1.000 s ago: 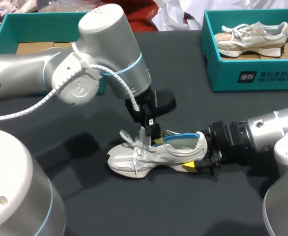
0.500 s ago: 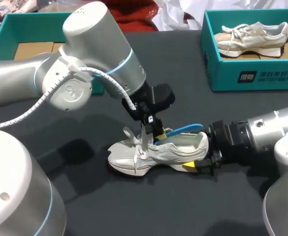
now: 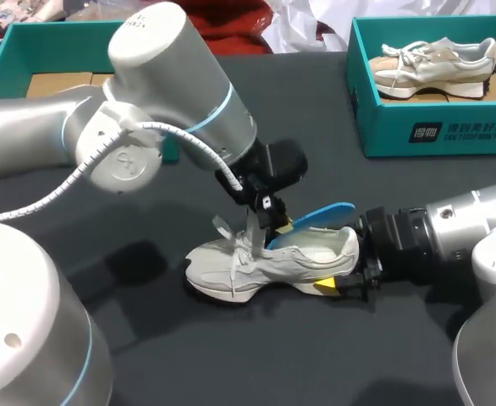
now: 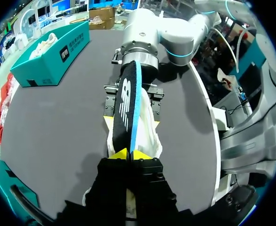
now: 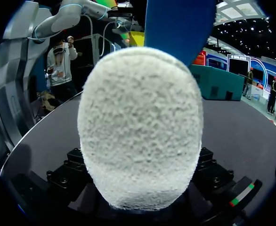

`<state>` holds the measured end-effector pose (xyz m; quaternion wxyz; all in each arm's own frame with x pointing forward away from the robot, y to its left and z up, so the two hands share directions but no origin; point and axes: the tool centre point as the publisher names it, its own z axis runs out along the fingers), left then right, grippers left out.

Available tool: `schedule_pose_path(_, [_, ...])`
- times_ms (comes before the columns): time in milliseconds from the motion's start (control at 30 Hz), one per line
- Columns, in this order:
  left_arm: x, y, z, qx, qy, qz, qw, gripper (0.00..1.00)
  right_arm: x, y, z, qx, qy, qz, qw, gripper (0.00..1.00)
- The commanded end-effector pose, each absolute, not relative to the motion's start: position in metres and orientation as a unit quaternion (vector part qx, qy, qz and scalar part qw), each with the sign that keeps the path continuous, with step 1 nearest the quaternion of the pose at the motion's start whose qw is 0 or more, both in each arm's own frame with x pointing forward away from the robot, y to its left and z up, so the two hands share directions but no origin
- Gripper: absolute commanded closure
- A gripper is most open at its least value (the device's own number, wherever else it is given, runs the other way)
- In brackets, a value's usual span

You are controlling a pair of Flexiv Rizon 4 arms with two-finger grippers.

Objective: Take the shoe out of the shoebox, open the shoe tongue, remove and reinsert the insole, then place the shoe into the shoebox

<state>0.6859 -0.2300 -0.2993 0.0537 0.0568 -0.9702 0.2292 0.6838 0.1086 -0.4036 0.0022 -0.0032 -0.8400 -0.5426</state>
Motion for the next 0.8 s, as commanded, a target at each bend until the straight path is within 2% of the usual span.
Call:
schedule_pose_path(33, [0.686,-0.258,-0.300,0.057,-0.976,0.206,0.047,1.00,0.682,0.111,-0.405,-0.004,-0.841,-0.541,0.002,1.00])
schedule_pose_path(333, [0.689,-0.269,-0.304,0.074,-0.977,0.197,0.029,1.00,0.682,0.111,-0.405,-0.004,-0.841,-0.541,0.002,1.00])
schedule_pose_path(400, [0.687,-0.265,-0.304,0.074,-0.977,0.198,0.030,0.71,0.682,0.111,-0.405,-0.004,-0.841,-0.541,0.002,1.00])
schedule_pose_path(467, [0.685,-0.261,-0.304,0.075,-0.976,0.202,0.029,0.62,0.682,0.111,-0.405,-0.004,-0.841,-0.541,0.002,1.00])
schedule_pose_path(533, [0.683,-0.256,-0.304,0.083,-0.974,0.208,0.022,0.56,0.682,0.111,-0.405,-0.004,-0.841,-0.541,0.002,1.00])
schedule_pose_path(800, [0.672,-0.253,-0.299,0.127,-0.964,0.232,-0.017,0.52,0.682,0.111,-0.405,-0.004,-0.841,-0.541,0.002,1.00])
